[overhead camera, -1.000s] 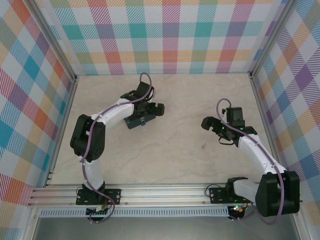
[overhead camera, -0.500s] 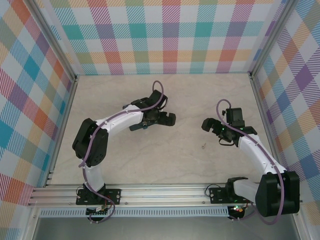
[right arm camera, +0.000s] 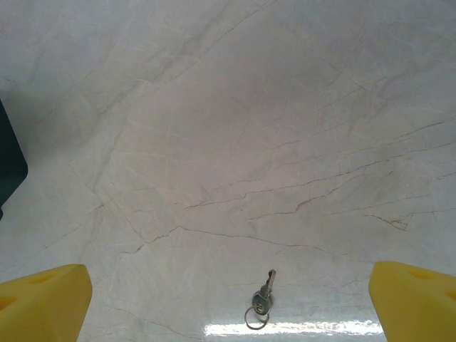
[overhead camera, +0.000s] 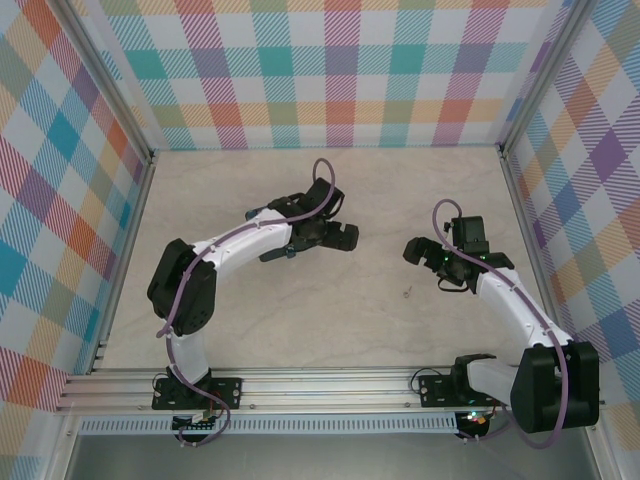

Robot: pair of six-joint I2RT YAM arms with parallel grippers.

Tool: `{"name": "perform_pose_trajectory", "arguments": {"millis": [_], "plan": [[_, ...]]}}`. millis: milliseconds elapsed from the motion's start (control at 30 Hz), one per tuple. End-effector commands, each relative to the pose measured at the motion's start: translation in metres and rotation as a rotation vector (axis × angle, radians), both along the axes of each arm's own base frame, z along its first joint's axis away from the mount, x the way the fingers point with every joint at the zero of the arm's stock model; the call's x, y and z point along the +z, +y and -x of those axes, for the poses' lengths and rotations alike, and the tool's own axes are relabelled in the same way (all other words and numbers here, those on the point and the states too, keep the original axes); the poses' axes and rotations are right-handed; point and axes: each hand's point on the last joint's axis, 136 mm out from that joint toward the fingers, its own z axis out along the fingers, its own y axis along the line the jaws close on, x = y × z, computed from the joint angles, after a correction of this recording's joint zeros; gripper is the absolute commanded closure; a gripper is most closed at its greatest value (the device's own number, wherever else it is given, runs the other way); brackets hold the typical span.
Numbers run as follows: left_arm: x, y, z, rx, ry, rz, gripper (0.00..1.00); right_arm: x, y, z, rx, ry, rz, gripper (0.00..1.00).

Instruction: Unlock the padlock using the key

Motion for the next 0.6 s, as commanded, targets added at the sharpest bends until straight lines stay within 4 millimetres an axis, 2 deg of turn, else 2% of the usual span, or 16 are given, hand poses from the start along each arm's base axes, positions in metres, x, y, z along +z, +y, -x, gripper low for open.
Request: {"name": "perform_pose_trajectory", "arguments": {"millis": [0,100,300,433,567], "plan": [[0.018,0.019,-0.023,0.036,-0.052,-0.041,0.0,0.003,0.004,-0.002,0.022,-0.003,0.004,0.0],[0.014,0.027,-0.037,0.053,-0.054,-0.056,0.0,0.002,0.004,-0.002,0.022,-0.001,0.006,0.0],[-0.007,0.034,-0.055,0.067,-0.025,-0.089,0.0,0.001,0.003,-0.001,0.019,0.003,0.01,0.0],[-0.026,0.039,-0.055,0.082,0.008,-0.131,0.0,0.001,0.002,0.0,0.02,0.004,0.014,0.01],[-0.042,0.038,-0.043,0.079,0.055,-0.129,0.0,0.0,0.001,0.0,0.018,0.005,0.019,0.0]]}}
